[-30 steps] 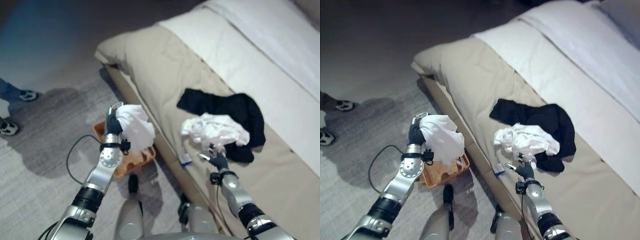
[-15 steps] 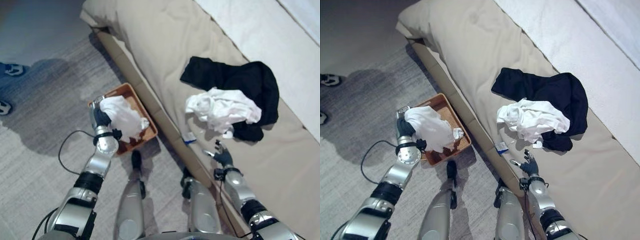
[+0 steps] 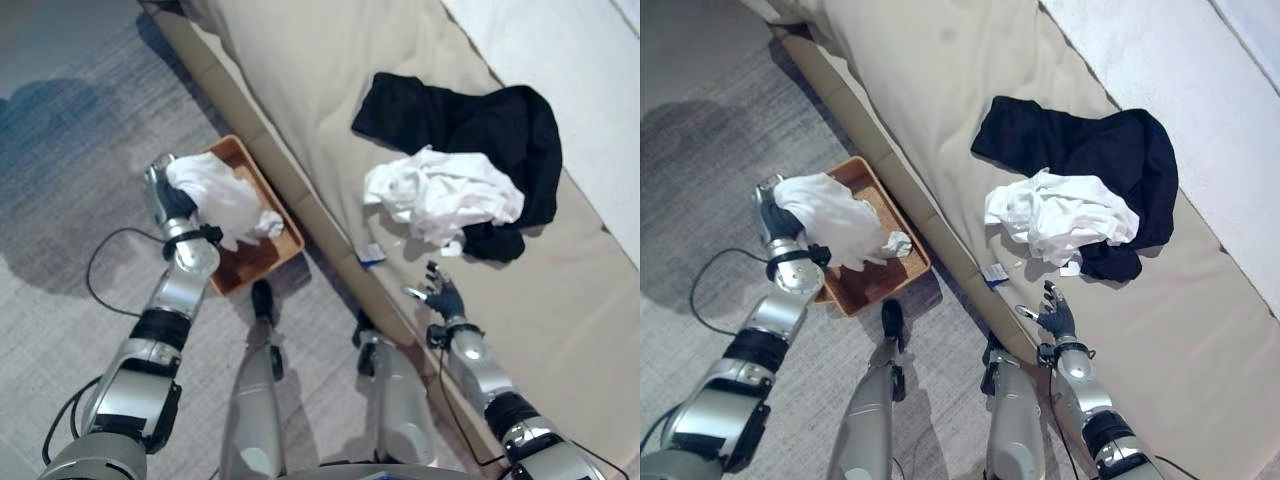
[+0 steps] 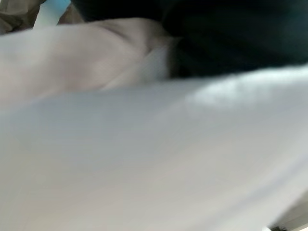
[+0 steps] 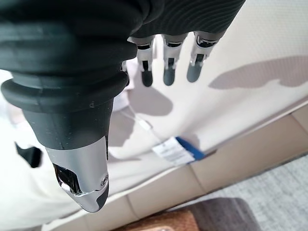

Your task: Pick up clothes into the bucket

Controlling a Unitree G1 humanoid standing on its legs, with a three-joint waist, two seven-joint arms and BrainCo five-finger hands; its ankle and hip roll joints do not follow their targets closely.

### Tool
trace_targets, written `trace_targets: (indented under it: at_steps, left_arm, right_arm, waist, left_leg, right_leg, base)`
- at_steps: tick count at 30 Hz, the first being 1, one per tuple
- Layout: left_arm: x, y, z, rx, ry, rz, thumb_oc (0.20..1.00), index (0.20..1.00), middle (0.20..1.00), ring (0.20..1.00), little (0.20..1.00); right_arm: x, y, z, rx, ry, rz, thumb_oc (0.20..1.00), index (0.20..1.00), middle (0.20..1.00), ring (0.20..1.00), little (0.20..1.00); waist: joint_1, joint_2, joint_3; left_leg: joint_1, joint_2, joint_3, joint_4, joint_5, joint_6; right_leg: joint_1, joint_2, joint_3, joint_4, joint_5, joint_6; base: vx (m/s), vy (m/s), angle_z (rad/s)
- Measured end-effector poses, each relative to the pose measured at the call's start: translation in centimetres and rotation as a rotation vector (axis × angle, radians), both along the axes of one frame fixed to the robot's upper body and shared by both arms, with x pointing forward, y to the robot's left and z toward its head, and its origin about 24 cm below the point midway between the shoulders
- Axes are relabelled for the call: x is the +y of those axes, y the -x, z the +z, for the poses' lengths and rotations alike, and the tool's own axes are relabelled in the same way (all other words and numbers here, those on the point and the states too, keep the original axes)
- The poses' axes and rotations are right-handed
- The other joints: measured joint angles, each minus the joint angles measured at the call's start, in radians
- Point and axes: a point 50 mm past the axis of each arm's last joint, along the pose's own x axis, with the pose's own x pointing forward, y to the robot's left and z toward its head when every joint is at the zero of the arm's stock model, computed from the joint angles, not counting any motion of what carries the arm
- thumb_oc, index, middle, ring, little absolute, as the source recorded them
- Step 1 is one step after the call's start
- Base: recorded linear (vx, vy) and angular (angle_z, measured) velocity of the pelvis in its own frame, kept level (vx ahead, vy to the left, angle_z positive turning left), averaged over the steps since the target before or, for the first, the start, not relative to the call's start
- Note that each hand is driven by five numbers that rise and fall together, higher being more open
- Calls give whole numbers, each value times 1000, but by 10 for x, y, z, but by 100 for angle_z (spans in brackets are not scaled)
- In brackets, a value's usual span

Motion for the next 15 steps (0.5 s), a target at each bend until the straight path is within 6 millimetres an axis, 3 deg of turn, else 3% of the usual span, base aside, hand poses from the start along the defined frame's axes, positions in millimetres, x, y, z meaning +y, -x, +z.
trace_targets:
  at_steps: [6,15]
  left_arm:
    - [9,-6,4,23,-14,44,200,200,200,200,200]
    - [9,-12,-21,172,10,87,200,200,200,200,200]
  right_arm:
    - [6,-10,15,-66,-11,22,1000,1000,1000,1000,1000]
    - [10,-15,26,-116,-17,41,1000,1000,1000,1000,1000]
  waist:
    - [-23,-14,8]
    - [-40,-26,12]
  left_leg:
    - [-71,0,-1,27,0,0]
    - [-110,3,0,35,-1,0]
  right_leg:
    - [-65,-2,2,14,3,-3]
    - [-107,-1,10,23,5,-6]
  base:
    - [0,0,0]
    - [0,0,0]
